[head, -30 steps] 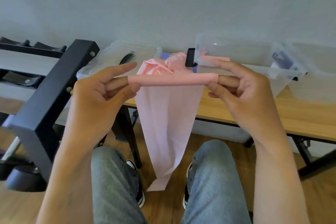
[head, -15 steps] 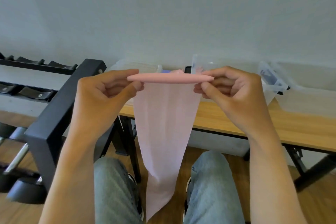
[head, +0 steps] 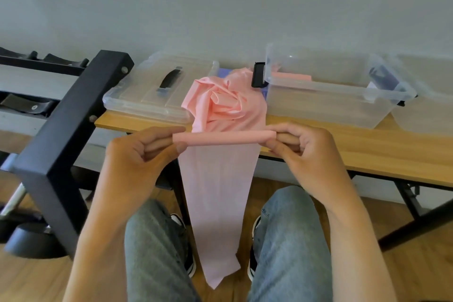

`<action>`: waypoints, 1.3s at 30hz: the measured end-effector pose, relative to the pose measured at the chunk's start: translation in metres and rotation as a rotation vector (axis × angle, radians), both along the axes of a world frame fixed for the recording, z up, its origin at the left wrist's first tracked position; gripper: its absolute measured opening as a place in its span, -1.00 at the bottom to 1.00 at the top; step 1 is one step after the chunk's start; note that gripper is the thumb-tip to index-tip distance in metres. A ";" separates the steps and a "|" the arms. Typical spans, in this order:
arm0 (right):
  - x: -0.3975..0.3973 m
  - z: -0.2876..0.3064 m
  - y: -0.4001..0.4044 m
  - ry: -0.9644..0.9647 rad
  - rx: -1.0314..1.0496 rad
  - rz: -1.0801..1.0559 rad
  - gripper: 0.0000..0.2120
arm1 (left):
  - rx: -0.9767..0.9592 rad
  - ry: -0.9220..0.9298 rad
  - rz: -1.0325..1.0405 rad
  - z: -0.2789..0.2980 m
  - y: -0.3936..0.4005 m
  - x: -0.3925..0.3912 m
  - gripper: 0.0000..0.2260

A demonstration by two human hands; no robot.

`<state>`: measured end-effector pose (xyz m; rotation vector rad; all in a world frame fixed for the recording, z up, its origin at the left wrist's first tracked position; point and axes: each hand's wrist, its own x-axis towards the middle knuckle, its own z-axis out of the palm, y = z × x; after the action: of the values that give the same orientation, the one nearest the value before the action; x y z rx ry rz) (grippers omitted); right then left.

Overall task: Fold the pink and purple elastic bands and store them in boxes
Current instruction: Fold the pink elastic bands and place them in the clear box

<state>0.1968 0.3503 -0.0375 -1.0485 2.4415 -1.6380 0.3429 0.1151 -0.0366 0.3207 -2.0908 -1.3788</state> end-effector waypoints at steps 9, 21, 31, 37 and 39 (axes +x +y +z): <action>-0.004 -0.057 -0.004 -0.115 -0.039 -0.006 -0.84 | 0.026 -0.045 0.008 -0.060 -0.004 -0.003 -0.78; -0.017 -0.098 -0.016 -0.315 -0.079 -0.033 -0.60 | 0.177 -0.070 0.018 -0.102 -0.017 -0.018 -0.60; -0.024 -0.112 -0.017 -0.257 -0.013 -0.074 -0.79 | 0.152 -0.121 -0.011 -0.112 -0.021 -0.028 -0.76; -0.023 -0.110 -0.016 -0.362 -0.126 -0.050 -0.77 | 0.187 -0.094 -0.021 -0.116 -0.018 -0.030 -0.71; -0.021 -0.108 -0.016 -0.376 -0.152 -0.042 -0.77 | 0.223 -0.075 0.005 -0.116 -0.016 -0.031 -0.75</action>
<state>0.1755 0.3340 -0.1456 -0.6301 2.1378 -1.8580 0.3121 0.0994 -0.1521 0.4755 -1.9955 -1.6236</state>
